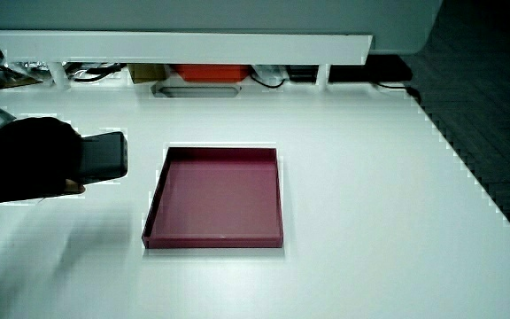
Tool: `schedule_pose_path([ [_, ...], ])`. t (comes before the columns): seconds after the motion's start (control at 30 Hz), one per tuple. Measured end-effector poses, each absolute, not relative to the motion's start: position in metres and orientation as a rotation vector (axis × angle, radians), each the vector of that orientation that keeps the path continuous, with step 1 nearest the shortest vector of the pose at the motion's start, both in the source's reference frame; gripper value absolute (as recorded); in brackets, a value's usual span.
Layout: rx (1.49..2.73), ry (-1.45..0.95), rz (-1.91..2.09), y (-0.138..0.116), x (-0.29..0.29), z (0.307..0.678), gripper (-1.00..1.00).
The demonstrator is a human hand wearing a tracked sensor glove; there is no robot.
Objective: Place battery on desk
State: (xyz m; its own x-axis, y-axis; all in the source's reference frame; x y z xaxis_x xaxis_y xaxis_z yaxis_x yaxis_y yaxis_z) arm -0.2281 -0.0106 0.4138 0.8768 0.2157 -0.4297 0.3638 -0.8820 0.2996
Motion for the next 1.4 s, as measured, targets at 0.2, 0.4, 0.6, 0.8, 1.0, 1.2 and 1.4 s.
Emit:
schedule_pose_path([
  [0.2, 2.615, 0.346, -0.502, -0.008, -0.257, 0.444, 0.00],
  [0.4, 2.581, 0.248, -0.481, -0.007, -0.273, 0.470, 0.00],
  [0.6, 2.532, 0.184, -0.481, -0.006, -0.281, 0.485, 0.00],
  [0.8, 2.495, 0.164, -0.467, -0.006, -0.286, 0.497, 0.00],
  [1.0, 2.469, 0.142, -0.433, -0.005, -0.289, 0.505, 0.00],
  [1.2, 2.444, 0.130, -0.451, -0.006, -0.292, 0.506, 0.00],
  [1.4, 2.435, 0.116, -0.414, -0.004, -0.292, 0.507, -0.15],
])
